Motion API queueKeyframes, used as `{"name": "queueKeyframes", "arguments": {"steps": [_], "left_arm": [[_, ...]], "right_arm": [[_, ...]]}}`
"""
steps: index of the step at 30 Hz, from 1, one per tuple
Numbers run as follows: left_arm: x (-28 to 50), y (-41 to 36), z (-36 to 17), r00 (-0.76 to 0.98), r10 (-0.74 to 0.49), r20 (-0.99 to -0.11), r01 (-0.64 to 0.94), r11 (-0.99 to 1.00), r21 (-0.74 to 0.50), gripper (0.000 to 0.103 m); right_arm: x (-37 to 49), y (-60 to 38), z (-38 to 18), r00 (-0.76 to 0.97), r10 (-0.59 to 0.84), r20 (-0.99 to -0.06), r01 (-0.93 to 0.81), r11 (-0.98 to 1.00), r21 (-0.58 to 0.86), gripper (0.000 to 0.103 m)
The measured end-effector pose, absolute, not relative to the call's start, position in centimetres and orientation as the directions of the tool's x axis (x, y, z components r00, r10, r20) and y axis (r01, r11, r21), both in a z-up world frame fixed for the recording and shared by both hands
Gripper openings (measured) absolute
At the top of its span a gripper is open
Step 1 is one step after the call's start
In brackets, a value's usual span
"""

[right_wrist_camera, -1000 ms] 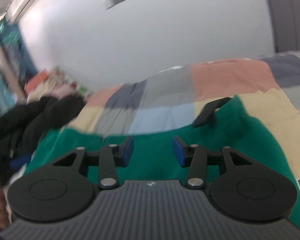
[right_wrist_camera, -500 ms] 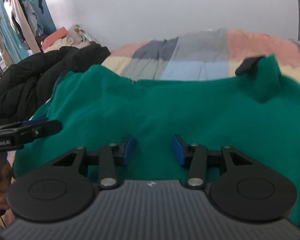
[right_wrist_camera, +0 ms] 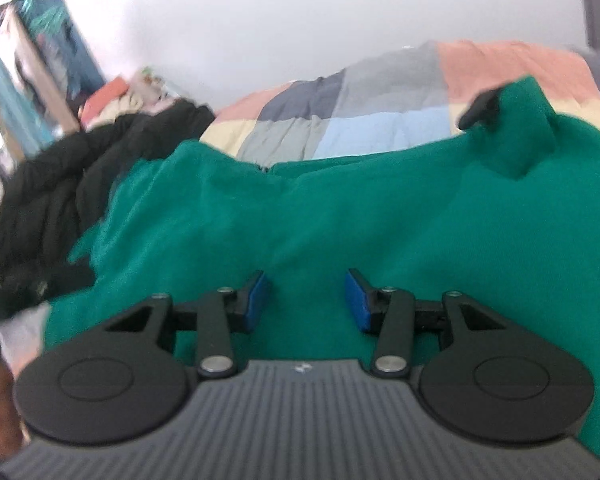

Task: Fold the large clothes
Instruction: 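Press the folded hoodie flat with both open grippers, then grasp the hoodie edge with the left gripper while the right gripper grasps the body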

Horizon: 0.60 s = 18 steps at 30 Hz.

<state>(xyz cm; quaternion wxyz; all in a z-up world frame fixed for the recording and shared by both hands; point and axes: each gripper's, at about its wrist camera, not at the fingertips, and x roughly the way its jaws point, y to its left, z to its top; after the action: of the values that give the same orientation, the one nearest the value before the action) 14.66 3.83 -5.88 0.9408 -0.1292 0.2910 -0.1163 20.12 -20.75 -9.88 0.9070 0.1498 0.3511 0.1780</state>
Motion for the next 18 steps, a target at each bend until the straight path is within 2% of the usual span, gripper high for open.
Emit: {"name": "queueKeyframes", "arguments": {"steps": [6,9,12,18], "left_arm": [[10.8,6.6,-5.1,0.782,-0.391,-0.486,0.087,0.84,-0.535,0.087],[9.1,8.1,-6.1,0.767,-0.437,-0.47,0.03,0.756,-0.654,0.087],[8.1,8.8,-7.8,0.745,-0.449,-0.494,-0.05,0.701,-0.711,0.088],[8.6,9.9,-10.8,0.704,-0.493,-0.511,-0.183,0.569,-0.802,0.09]], "right_arm": [[16.4,-21.9,-7.5,0.698,0.46,-0.548,-0.194,0.859,0.474,0.048],[14.6,-23.1,-7.2,0.694,0.491,-0.527,-0.141,0.81,0.57,0.051],[12.7,-24.4,-7.9,0.675,0.529,-0.514,-0.065,0.737,0.673,0.053],[10.9,-26.1,-9.8,0.648,0.557,-0.52,0.062,0.642,0.764,0.056]]}}
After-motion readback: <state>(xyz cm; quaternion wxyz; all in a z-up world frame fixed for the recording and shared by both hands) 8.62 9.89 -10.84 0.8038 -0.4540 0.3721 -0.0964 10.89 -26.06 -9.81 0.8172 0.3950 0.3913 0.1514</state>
